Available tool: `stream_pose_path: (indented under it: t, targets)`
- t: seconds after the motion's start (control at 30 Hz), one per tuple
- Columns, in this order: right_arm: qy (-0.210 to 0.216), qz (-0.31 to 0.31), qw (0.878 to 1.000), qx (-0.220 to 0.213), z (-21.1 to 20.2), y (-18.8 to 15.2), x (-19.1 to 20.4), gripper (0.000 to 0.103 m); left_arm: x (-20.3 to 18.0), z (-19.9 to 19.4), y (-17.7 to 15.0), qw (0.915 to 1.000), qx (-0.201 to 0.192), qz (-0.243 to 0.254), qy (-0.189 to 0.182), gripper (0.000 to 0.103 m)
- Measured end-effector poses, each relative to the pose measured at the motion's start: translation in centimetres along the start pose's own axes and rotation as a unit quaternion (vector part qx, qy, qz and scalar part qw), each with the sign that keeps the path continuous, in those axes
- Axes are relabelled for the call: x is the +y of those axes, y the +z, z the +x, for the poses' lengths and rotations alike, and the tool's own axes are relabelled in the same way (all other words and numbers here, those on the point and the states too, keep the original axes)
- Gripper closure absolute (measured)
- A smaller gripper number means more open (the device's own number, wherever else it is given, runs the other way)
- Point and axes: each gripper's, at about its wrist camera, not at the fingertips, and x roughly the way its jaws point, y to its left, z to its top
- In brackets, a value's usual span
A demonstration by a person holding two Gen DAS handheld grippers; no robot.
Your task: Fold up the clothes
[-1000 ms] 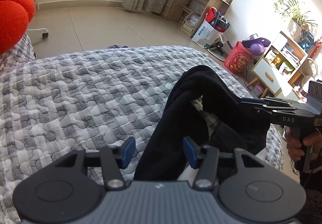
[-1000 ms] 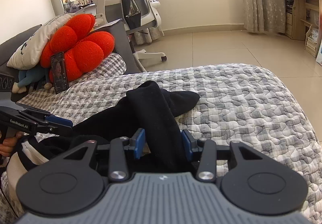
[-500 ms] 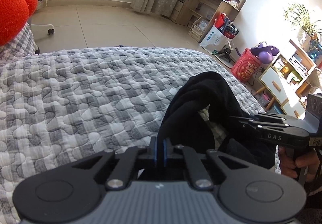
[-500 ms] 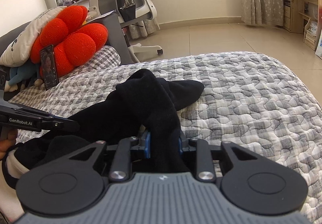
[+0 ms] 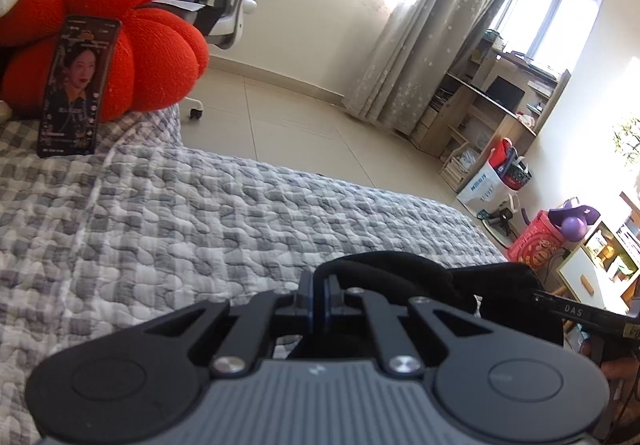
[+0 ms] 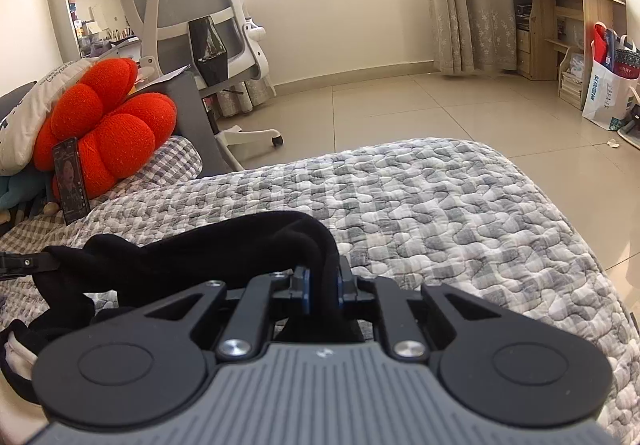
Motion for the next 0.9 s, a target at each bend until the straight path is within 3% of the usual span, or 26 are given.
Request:
stream_pose_path:
  t: [0.23,0.57,0.73,0.9]
  targets:
    - [-0.025,0.012,1.0,-0.009,-0.9,0.2,-1.2,0.09,3.3,-4.7,0.0,0.996,-0.039,-0.027,0.075,0.099]
    - [-0.072,0.041,0.996,-0.025,-2.7,0.6,-3.9,0.09,7.3,-9.8,-1.2,0.9796,-0.061,-0.062,0.181,0.099]
    - [-0.097,0.049,0.994,-0.027,-3.3,0.4,-5.1,0.091,8.5,-11.6,-1.6,0.9664,-0.074,-0.072,0.235,0.099]
    - [-0.115,0.054,0.992,-0.02,-3.3,-0.1,-5.9,0.091,9.8,-13.5,-1.6,0.9472,-0.087,-0.082,0.297,0.099]
